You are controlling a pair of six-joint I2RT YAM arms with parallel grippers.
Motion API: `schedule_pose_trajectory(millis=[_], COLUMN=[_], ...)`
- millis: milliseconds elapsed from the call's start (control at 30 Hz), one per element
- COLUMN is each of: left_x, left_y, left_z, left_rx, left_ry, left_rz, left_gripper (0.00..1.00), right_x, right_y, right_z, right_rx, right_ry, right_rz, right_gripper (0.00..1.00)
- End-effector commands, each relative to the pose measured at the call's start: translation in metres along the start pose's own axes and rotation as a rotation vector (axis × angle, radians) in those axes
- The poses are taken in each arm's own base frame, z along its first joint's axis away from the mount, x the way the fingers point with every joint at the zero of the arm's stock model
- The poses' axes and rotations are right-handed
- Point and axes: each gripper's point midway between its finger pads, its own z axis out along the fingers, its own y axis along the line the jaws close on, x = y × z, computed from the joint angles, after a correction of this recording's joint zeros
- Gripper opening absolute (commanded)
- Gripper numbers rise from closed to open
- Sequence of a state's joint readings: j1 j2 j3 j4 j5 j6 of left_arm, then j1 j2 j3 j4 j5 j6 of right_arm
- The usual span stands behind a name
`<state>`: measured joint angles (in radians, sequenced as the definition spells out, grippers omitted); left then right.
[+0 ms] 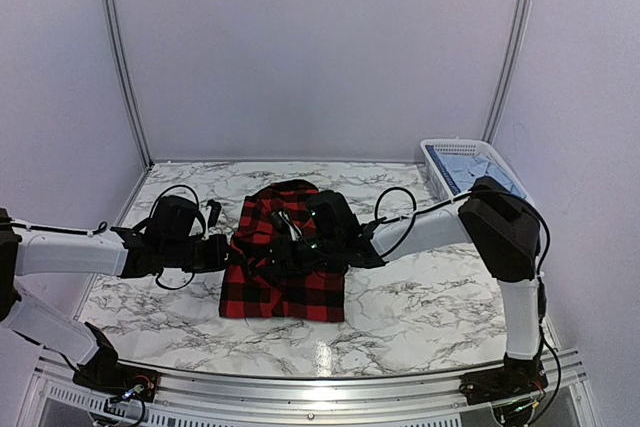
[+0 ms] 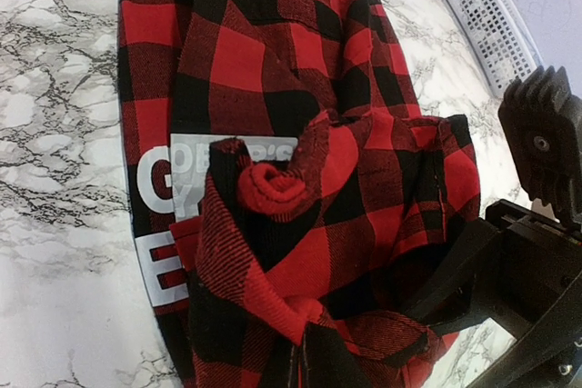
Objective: Fold and stack the long sleeve shirts
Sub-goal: Smooth out the 2/3-rectangle-folded shirt at the center of the board.
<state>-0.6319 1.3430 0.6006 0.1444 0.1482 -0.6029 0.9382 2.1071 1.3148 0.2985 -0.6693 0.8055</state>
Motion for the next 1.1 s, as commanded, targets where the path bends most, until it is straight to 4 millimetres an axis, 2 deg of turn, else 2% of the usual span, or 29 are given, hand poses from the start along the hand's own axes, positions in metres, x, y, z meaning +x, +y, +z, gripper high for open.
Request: schedule_pose_trajectory(millis=[0,167,333,367,567,700,867,967,1067], left_x=[0.006,0.01,0.011,0.011,0.01,0.011,0.016,0.021,0.02], left_y=[0.009,0.011,0.012,0.012,0.012,0.016,0.024,0.028,0.026], left_z=[0.0,-0.002,-0.004,-0.004,-0.005,-0.005,-0.005,-0.004,-0.007], left_rx=[-0.034,-0.034,-0.039,-0.04,-0.051,-0.086,-0.127,-0.139,-0.132], left_ry=[0.021,0.024,0.027,0.028,0.035,0.052,0.073,0.097,0.094], left_rz=[-0.01,-0.016,-0.015,-0.017,-0.033,-0.044,-0.059,-0.073,-0.078], left_gripper=[0.0,0.0,0.0,0.0,0.0,0.0,0.0,0.09,0.14], right_x=[-0.019,-0.026,-0.029,-0.03,-0.037,-0.02,0.0,0.014,0.024], right_y=[0.015,0.013,0.012,0.012,0.023,0.022,0.017,0.018,0.007], right_z=[0.0,-0.003,0.0,-0.001,-0.013,-0.014,-0.006,0.003,0.009], right_rx=[-0.036,-0.012,0.034,0.049,0.258,0.458,0.564,0.574,0.591], right_ry=[-0.051,-0.08,-0.085,-0.091,-0.161,-0.134,-0.108,-0.081,-0.047], right_rz=[-0.021,-0.029,-0.066,-0.079,-0.292,-0.468,-0.591,-0.647,-0.656], right_gripper=[0.41,0.3,0.03,0.0,0.0,0.0,0.0,0.01,0.02])
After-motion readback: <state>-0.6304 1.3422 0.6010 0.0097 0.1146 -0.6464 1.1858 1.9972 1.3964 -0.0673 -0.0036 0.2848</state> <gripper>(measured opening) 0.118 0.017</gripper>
